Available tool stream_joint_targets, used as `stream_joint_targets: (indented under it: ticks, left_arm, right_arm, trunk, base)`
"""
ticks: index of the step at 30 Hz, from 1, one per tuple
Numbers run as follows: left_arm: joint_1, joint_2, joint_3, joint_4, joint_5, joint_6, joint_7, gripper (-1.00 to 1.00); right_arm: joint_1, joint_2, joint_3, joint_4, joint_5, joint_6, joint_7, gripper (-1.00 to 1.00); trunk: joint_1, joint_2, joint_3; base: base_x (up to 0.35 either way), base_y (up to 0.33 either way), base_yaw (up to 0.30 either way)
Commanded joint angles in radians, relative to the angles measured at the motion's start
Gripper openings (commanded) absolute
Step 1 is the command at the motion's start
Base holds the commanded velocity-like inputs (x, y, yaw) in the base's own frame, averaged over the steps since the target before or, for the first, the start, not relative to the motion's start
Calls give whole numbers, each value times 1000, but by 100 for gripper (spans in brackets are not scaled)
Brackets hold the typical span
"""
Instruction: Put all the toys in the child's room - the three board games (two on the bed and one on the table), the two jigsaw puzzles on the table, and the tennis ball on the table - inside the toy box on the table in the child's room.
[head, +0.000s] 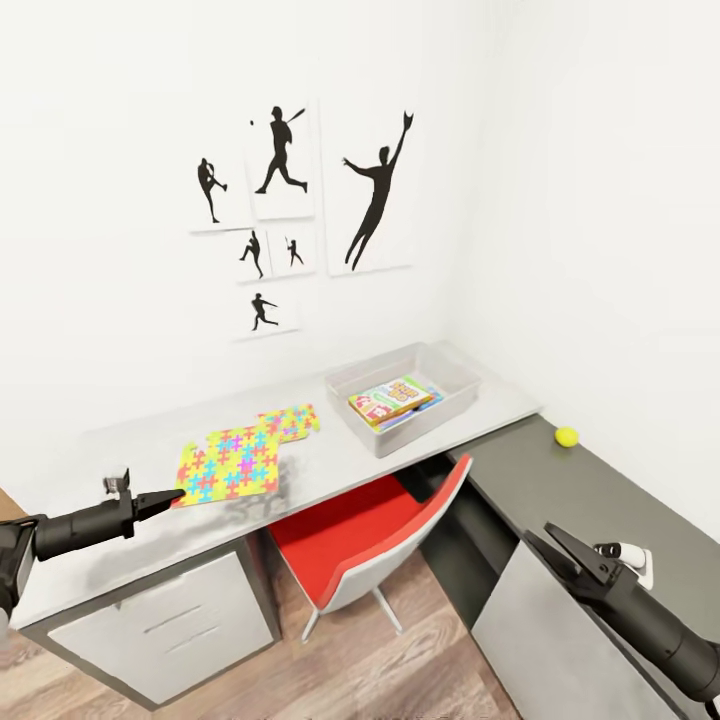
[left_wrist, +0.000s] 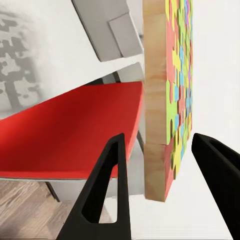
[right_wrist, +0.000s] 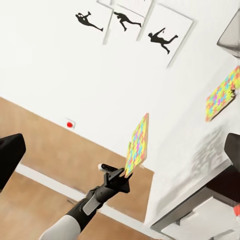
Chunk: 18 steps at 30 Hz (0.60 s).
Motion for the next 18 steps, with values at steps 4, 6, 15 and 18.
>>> stream_joint_targets:
  ticks: [4, 6, 15, 18]
  left_arm:
    - [-1, 2, 4, -1, -11, 11, -8, -100]
    - [-1, 4, 4, -1, -11, 11, -8, -100]
    - [-1, 14, 4, -1, -9, 11, -8, -100]
    - [-1, 16, 4, -1, -8, 11, -8, -100]
  right_arm:
    - [-1, 1, 0, 0, -1, 5, 2, 100]
    - [-1, 1, 0, 0, -1, 5, 2, 100]
    - [-1, 2, 1, 0, -1, 5, 2, 100]
    - [-1, 2, 1, 0, -1, 5, 2, 100]
  trunk:
    - [-15, 27, 13]
    - [-23, 41, 20]
    - [-58, 104, 54]
    - [-69, 125, 65]
  base:
    - [-70, 29, -264]
    - [-21, 9, -272]
    - [-4, 2, -274]
    - [0, 0, -265]
